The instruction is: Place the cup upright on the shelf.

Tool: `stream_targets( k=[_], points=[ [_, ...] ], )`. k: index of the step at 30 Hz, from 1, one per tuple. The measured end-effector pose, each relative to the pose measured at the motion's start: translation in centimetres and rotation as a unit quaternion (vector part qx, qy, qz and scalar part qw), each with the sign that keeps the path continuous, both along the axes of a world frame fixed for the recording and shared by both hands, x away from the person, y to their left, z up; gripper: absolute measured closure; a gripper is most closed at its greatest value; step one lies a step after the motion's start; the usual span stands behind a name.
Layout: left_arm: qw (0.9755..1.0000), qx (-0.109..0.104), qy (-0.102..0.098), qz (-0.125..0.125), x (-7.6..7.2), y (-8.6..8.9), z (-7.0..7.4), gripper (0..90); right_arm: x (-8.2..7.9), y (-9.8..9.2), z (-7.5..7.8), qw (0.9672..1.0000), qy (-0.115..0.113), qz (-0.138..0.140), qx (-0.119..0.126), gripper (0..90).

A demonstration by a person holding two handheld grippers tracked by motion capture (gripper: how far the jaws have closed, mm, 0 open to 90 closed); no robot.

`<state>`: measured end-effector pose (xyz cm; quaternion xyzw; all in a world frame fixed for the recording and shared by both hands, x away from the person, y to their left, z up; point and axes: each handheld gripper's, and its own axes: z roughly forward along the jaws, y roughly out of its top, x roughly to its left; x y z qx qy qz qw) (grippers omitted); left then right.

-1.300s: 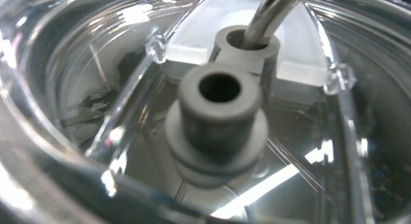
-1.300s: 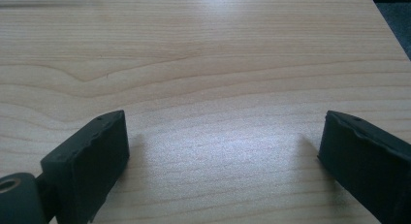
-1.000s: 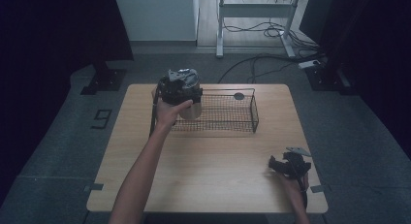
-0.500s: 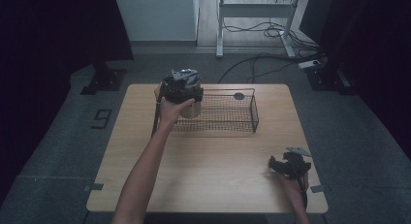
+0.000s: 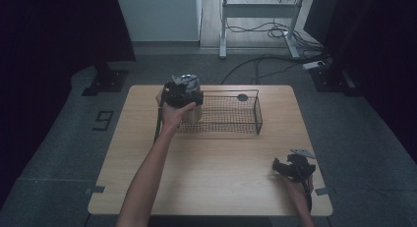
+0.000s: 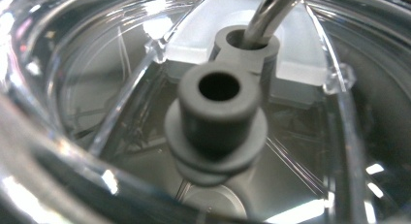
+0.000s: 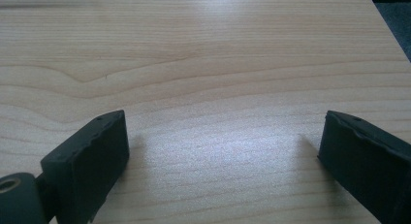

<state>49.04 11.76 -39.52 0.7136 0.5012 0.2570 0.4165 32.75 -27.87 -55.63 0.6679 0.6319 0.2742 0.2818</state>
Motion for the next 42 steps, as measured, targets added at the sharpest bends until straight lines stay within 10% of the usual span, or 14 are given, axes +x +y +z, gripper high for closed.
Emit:
stream_targets(
  k=[31, 42],
  points=[
    [0.9988, -0.016, 0.021, 0.041, 4.0, 0.5, -3.3, 3.9, 0.0, 0.0, 0.0, 1.0, 0.0, 0.0, 0.0, 3.8],
    [0.9984, 0.015, 0.043, 0.033, 4.7, -1.2, -5.7, 3.8, 0.0, 0.0, 0.0, 1.0, 0.0, 0.0, 0.0, 3.8]
  ],
)
